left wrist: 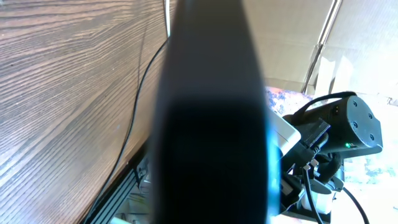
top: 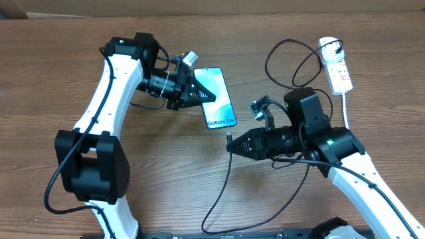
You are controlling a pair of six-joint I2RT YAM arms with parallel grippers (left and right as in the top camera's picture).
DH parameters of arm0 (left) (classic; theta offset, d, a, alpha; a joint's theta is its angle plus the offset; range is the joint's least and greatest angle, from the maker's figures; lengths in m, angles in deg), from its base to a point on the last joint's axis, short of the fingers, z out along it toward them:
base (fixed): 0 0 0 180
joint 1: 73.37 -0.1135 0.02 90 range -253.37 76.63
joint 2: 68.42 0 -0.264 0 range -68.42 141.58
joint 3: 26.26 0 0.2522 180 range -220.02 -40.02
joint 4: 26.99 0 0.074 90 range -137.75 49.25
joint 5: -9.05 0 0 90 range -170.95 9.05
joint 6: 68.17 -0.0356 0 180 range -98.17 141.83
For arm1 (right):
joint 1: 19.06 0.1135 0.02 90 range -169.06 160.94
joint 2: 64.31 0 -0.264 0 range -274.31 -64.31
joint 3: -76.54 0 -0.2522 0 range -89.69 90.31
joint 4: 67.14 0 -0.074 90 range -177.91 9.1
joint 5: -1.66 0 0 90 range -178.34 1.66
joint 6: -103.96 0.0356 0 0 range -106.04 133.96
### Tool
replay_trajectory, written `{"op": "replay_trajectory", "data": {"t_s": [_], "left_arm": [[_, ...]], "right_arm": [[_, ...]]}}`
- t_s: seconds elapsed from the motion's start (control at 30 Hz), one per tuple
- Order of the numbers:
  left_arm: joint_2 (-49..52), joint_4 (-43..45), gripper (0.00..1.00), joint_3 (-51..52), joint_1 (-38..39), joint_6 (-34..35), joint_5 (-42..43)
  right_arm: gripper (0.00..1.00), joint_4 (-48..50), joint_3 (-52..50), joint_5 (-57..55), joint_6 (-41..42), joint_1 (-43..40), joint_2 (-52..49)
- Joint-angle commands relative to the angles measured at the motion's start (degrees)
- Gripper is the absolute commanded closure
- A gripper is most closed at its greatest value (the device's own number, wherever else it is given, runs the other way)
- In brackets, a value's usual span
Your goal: Plug charger to phone and switch on socket
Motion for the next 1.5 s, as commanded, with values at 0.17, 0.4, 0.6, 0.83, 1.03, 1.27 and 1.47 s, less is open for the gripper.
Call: {"op": "replay_trajectory", "data": {"t_s": [0.17,0.4,0.6,0.83,1.03,1.27,1.47], "left_arm": [[0.0,0.0,0.96,-0.8,1.9,-2.8,3.2],[0.0,0.1,0.96,-0.8,1.9,-2.8,3.1],[0.0,0.4,0.96,-0.8,1.8,-2.8,3.1],[0.0,0.4,0.96,-0.8,1.7,-2.8,3.1],[0.0,0.3,0.96,-0.8,1.7,-2.8,2.6],[0.0,0.0,0.96,-0.8,1.7,-2.8,1.8],[0.0,-0.1,0.96,-0.8,1.7,-2.5,-0.3]], "right_arm": [[0.96,0.3,1.8,2.1,1.5,0.2,-2.2],[0.96,1.2,1.8,2.1,1.5,0.2,-3.0],[0.96,1.6,1.8,4.4,1.5,0.2,-3.0],[0.96,1.6,1.8,4.4,1.5,0.2,-3.0],[0.96,1.6,1.8,4.3,1.5,0.2,-3.0],[0.96,1.6,1.8,4.3,1.4,0.2,-3.0],[0.96,1.6,1.8,4.3,1.2,0.2,-3.0]]}}
